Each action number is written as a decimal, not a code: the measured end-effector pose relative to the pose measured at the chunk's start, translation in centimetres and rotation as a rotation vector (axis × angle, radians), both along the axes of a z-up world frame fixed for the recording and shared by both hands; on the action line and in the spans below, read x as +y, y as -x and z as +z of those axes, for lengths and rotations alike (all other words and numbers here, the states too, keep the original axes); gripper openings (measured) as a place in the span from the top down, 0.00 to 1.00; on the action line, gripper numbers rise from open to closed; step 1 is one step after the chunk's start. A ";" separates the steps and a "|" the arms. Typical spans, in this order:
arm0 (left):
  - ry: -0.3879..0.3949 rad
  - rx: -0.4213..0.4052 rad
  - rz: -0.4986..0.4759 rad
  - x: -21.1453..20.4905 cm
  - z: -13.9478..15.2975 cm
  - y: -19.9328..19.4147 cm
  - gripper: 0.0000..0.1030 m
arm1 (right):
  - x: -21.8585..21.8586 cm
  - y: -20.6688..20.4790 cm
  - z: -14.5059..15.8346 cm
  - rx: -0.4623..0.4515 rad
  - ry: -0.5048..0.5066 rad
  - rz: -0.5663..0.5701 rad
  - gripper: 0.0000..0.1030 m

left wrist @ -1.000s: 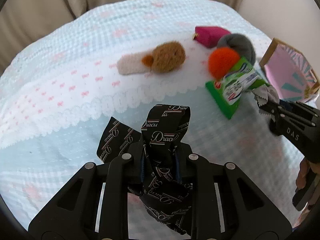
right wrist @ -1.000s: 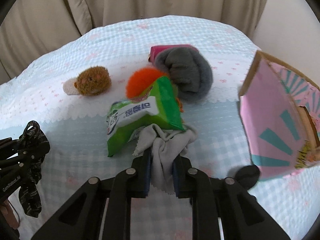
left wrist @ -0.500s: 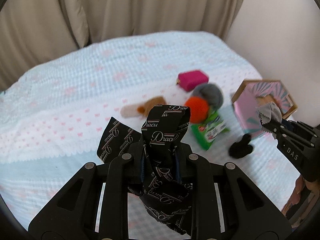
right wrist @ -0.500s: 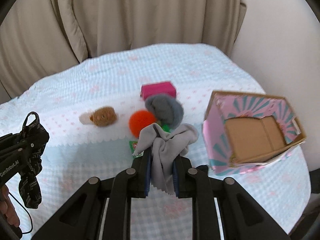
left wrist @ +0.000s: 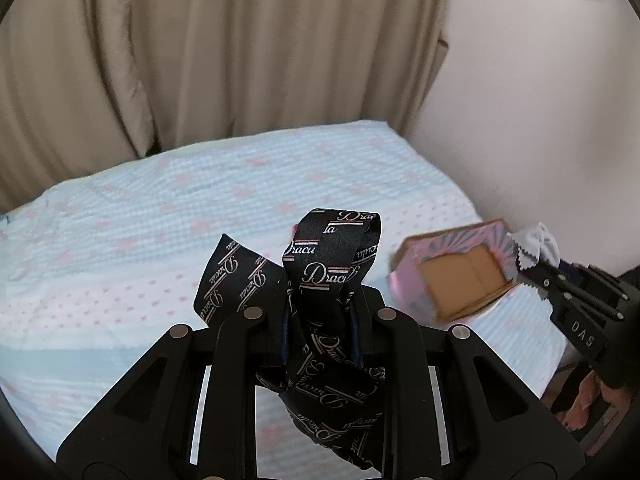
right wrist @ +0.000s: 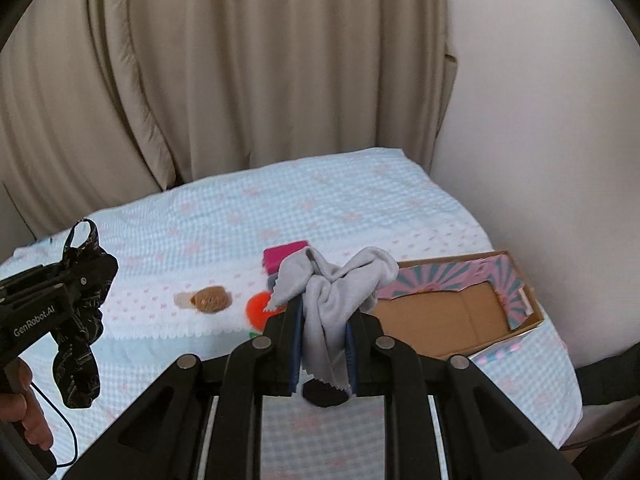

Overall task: Organize soft objects
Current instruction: 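Carry both cloths over the pink cardboard box with both tools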

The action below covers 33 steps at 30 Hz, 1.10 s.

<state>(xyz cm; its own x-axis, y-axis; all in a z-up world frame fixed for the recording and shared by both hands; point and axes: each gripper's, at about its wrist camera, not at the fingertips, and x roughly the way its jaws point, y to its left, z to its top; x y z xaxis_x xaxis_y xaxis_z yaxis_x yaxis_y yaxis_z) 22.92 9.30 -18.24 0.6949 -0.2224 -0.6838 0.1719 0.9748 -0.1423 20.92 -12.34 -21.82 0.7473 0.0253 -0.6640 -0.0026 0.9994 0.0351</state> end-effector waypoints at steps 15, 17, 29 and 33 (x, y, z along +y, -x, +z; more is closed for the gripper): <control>0.034 0.070 -0.013 -19.9 -0.3 -5.7 0.82 | -15.8 -4.8 0.2 0.070 -0.021 0.047 0.84; 0.026 0.099 -0.017 -22.5 -1.5 -7.1 0.82 | -17.6 -5.9 -0.7 0.095 -0.013 0.064 0.84; -0.012 0.416 -0.017 -31.7 -13.7 -16.3 0.82 | -25.8 -13.6 -9.9 0.307 0.002 0.141 0.84; -0.023 0.545 -0.007 -32.3 -17.9 -18.8 0.82 | -26.5 -15.5 -13.2 0.375 0.002 0.187 0.84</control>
